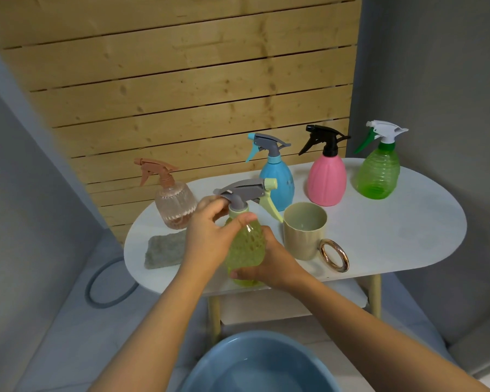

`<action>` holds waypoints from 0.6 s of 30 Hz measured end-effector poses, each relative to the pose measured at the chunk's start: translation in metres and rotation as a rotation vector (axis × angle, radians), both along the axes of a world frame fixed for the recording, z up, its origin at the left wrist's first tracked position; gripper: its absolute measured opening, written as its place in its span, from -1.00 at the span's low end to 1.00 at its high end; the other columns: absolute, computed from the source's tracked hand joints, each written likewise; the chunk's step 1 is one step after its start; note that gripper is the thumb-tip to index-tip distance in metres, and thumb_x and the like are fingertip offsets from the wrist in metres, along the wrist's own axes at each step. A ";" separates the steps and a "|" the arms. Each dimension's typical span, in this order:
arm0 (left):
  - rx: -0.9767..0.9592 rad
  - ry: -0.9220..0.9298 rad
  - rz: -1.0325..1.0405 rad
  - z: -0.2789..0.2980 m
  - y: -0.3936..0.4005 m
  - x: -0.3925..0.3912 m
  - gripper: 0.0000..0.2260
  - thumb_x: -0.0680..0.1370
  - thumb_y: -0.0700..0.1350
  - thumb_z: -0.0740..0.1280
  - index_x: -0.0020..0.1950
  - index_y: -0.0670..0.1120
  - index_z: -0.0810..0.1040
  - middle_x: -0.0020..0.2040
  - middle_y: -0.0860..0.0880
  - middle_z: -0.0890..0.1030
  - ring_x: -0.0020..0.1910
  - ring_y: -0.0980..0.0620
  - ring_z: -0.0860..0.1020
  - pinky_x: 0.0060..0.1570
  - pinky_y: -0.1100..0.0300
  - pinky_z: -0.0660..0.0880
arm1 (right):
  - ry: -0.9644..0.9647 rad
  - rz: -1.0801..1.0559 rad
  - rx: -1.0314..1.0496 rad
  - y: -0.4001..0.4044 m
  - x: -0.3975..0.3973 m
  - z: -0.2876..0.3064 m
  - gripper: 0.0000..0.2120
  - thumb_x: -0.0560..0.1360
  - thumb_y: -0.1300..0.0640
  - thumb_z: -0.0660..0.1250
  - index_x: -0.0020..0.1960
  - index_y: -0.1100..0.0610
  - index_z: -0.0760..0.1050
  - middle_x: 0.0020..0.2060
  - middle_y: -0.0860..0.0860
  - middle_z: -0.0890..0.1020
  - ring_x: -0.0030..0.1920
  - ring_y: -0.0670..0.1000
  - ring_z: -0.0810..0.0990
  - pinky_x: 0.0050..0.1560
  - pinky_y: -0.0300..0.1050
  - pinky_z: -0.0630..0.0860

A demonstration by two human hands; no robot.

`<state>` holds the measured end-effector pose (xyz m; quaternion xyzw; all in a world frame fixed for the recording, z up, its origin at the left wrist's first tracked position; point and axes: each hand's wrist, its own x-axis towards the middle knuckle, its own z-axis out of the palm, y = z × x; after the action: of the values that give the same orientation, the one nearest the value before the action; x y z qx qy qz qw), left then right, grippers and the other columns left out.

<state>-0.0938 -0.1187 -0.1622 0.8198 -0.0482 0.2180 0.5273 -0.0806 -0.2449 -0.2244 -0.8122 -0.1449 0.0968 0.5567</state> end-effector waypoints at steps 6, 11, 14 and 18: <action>-0.116 0.056 -0.154 0.002 0.000 -0.007 -0.84 0.47 -0.08 0.32 0.03 0.08 0.54 -0.04 0.13 0.65 0.04 0.11 0.60 0.10 0.11 0.53 | -0.029 -0.003 -0.019 0.002 0.001 0.003 -0.24 0.22 0.16 0.61 0.29 0.09 0.27 0.13 -0.07 0.43 0.11 -0.10 0.47 0.06 -0.26 0.42; 0.004 0.055 -0.006 0.000 0.002 -0.001 -0.66 0.29 0.05 0.54 -0.01 0.02 0.55 0.07 0.07 0.50 0.05 0.13 0.51 0.04 0.38 0.46 | -0.019 0.004 -0.047 0.001 0.002 0.002 -0.20 0.22 0.11 0.61 0.32 0.08 0.23 0.15 -0.06 0.46 0.13 -0.09 0.48 0.08 -0.23 0.43; 0.024 0.013 -0.019 0.004 0.005 -0.002 -0.80 0.40 -0.14 0.49 -0.04 0.05 0.56 -0.04 0.10 0.60 -0.01 0.17 0.57 0.03 0.37 0.49 | -0.010 -0.002 -0.048 0.002 0.003 0.002 -0.19 0.22 0.11 0.61 0.32 0.08 0.24 0.05 -0.16 0.44 0.09 -0.12 0.47 0.06 -0.26 0.43; -0.089 0.071 -0.154 0.007 0.008 -0.007 -0.67 0.52 -0.32 0.33 -0.01 0.15 0.48 -0.05 0.25 0.59 -0.07 0.40 0.56 -0.01 0.44 0.47 | -0.024 0.001 -0.053 0.003 0.003 0.003 -0.19 0.22 0.10 0.61 0.34 0.08 0.24 0.09 -0.17 0.42 0.12 -0.12 0.45 0.07 -0.28 0.39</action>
<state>-0.1008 -0.1107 -0.1550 0.7966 -0.0827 0.1493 0.5799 -0.0774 -0.2424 -0.2218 -0.8279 -0.1492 0.0910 0.5330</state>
